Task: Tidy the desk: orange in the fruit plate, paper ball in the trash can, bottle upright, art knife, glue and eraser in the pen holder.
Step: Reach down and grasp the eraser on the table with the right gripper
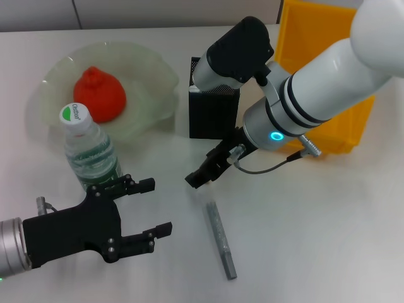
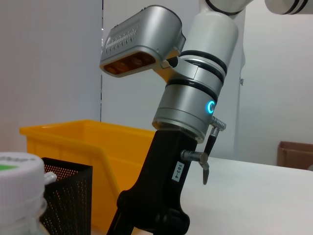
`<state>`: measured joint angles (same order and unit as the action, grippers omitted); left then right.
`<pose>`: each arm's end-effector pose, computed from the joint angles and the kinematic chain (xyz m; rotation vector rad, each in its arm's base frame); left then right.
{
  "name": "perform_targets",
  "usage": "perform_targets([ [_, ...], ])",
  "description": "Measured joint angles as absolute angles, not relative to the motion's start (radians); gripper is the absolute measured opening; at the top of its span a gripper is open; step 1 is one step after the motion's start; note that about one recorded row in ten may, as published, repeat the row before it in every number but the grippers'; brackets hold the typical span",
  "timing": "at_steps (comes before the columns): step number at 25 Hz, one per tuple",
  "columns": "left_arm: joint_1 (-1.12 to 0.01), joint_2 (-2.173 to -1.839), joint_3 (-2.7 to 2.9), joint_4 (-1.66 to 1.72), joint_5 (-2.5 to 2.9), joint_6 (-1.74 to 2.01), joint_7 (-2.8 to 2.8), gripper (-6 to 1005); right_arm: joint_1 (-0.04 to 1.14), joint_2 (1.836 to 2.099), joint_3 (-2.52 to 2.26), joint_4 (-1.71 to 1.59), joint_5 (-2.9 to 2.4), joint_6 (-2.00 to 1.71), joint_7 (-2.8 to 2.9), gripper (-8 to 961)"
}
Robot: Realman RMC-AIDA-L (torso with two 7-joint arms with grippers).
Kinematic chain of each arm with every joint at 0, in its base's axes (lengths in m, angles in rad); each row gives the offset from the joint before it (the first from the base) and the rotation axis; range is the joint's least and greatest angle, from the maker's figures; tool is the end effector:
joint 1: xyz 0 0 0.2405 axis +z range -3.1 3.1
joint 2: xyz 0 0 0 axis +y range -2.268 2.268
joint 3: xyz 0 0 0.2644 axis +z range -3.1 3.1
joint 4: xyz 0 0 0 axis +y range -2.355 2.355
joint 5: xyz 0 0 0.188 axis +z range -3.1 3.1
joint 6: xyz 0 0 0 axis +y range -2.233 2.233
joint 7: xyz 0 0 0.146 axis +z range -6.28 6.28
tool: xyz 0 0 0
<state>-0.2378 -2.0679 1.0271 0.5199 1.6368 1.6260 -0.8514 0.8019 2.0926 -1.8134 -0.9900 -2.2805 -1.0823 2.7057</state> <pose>-0.2910 0.2193 -0.0349 -2.7071 -0.2853 -0.8623 0.1391 0.3450 -0.1138 -2.7578 0.8497 -0.3203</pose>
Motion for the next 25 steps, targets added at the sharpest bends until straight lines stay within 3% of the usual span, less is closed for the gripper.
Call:
perform_targets([
  [25, -0.237, -2.068, 1.030, 0.520, 1.637, 1.627, -0.855, 783, 0.804, 2.089, -1.825, -0.956, -2.281, -1.049, 2.716, 642],
])
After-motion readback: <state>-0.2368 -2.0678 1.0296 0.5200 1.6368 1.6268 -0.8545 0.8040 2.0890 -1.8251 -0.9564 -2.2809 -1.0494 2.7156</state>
